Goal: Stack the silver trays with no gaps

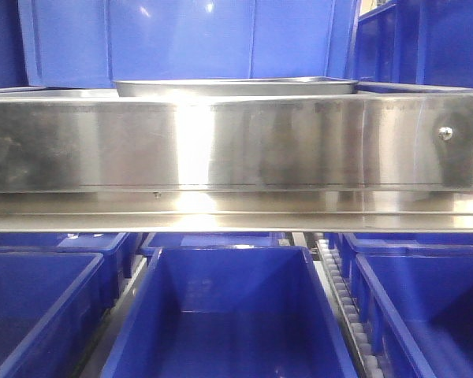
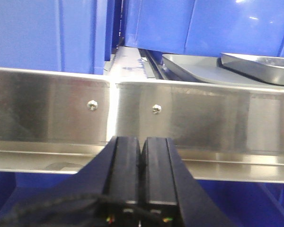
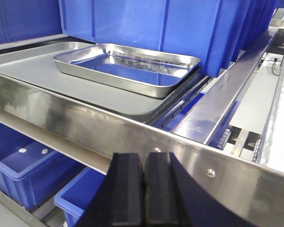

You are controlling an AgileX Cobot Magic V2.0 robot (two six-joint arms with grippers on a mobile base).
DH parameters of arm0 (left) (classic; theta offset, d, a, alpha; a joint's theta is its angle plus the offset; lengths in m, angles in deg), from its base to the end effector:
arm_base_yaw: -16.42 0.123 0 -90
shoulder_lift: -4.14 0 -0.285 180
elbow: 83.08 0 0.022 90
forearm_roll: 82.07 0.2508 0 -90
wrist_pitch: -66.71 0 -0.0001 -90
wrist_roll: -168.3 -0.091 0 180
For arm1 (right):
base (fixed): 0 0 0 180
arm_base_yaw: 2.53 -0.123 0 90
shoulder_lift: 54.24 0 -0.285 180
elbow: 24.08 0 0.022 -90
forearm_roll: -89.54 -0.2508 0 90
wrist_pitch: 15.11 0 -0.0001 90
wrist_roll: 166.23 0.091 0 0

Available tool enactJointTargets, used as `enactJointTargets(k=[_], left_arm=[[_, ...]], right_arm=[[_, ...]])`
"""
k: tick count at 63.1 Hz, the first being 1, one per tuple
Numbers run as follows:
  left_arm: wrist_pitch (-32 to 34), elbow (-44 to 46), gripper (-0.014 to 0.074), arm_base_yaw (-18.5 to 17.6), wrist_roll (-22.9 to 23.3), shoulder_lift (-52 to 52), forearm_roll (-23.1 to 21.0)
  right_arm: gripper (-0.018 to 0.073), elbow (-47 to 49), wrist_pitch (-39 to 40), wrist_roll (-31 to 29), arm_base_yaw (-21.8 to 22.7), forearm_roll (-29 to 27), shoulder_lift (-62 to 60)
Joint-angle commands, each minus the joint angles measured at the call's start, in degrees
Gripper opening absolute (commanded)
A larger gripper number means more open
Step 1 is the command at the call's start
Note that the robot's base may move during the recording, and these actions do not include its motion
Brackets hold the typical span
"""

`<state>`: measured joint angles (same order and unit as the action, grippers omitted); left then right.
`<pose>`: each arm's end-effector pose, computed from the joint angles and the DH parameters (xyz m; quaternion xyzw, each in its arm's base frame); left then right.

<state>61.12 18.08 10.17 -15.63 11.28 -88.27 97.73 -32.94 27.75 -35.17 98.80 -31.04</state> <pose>0.0564 -0.0071 0.1954 0.0287 0.7160 -0.0554 0.6954 0.0635 0.0353 0.2803 -0.1650 0.7422 0.1926 0.6203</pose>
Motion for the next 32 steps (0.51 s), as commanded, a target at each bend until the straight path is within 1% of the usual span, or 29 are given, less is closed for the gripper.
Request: enactJointTargets(k=[1,5,8,13,21,23,27,32], left_arm=[[5.59,0.15,-0.0048,0.04,-0.01,-1.90,-0.53],[5.59,0.15,-0.0048,0.04,-0.01,-1.90,-0.53],[5.59,0.15,-0.0048,0.04,-0.01,-1.90,-0.53],[5.59,0.15,-0.0048,0.04,-0.01,-1.90,-0.53],[5.59,0.15,-0.0048,0.04,-0.01,-1.90,-0.53],[5.59,0.15,-0.0048,0.04,-0.01,-1.90,-0.53],[5.59,0.15,-0.0048,0.04,-0.01,-1.90,-0.53],[5.59,0.15,-0.0048,0.04,-0.01,-1.90,-0.53]], right_arm=[[0.0049,1.67,5.29,-0.46,0.31,1.19,0.42],[0.0049,1.67,5.76,-0.53,1.24,1.11,0.34],[0.0049,1.62,5.55,-0.57,3.35,1.11,0.34],[0.0049,1.32,5.61,-1.43,9.06,-1.13,0.34],[0.0049,-1.81,7.92,-6.22,20.46,-8.13,-0.83],[0.0049,-2.80,8.53,-6.89,22.46,-9.26,-1.74],[0.0049,-5.92,10.22,-7.26,27.03,-9.91,-4.45],[0.0049,-9.30,12.50,-7.34,30.04,-9.96,-7.55]])
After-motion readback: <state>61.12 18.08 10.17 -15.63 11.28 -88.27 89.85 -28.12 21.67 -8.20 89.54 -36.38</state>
